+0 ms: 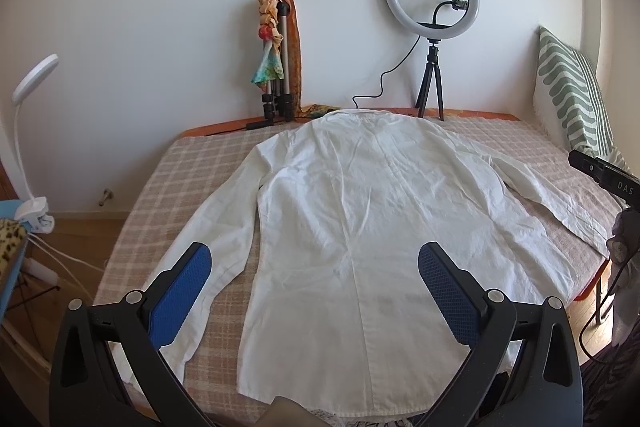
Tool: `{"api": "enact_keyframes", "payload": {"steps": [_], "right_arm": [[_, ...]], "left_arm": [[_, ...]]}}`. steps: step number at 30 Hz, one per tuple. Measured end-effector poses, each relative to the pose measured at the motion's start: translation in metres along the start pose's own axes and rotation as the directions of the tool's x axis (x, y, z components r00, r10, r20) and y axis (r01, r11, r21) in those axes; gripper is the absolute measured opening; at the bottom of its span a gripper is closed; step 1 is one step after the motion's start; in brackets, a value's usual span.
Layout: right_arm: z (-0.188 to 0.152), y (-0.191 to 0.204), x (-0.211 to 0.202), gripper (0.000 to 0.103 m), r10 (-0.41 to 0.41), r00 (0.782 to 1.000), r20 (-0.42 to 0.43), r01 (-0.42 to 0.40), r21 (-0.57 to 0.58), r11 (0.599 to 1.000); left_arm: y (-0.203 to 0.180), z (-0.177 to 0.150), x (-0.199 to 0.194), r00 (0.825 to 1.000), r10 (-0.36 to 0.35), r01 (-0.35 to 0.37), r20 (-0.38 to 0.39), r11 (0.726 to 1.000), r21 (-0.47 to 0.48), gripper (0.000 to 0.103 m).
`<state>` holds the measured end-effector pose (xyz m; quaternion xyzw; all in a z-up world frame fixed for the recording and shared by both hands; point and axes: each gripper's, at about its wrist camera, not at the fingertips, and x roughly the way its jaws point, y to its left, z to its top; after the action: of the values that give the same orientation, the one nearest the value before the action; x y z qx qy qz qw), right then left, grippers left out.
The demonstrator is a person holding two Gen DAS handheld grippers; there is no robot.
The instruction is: Fold small clothes
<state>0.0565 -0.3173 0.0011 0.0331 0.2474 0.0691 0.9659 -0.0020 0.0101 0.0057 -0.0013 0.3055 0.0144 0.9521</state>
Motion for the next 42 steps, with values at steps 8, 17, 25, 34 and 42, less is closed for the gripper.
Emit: {"api": "enact_keyframes", "payload": {"steps": [8, 17, 25, 34, 42], "right_arm": [[0.000, 0.001, 0.001, 0.103, -0.002, 1.000, 0.000, 0.002, 0.001, 1.000], [0.000, 0.000, 0.000, 0.103, -0.003, 1.000, 0.001, 0.003, 0.000, 1.000], [0.000, 0.001, 0.000, 0.103, -0.005, 1.000, 0.001, 0.005, 0.000, 1.000], [-0.001, 0.002, 0.000, 0.103, -0.002, 1.000, 0.004, 0.002, -0.006, 1.000], [0.000, 0.003, -0.001, 0.103, 0.000, 1.000, 0.006, 0.000, -0.008, 1.000]], "left_arm": [[0.002, 0.000, 0.000, 1.000, 0.001, -0.001, 0.001, 1.000, -0.007, 0.103], [0.005, 0.000, 0.001, 1.000, 0.001, -0.001, -0.004, 1.000, -0.008, 0.103], [0.007, 0.001, 0.002, 1.000, 0.003, -0.003, -0.006, 1.000, -0.008, 0.103], [0.009, 0.000, 0.002, 1.000, 0.011, -0.011, -0.008, 1.000, -0.012, 0.103], [0.011, 0.000, 0.002, 1.000, 0.019, -0.019, -0.008, 1.000, -0.011, 0.103]]}}
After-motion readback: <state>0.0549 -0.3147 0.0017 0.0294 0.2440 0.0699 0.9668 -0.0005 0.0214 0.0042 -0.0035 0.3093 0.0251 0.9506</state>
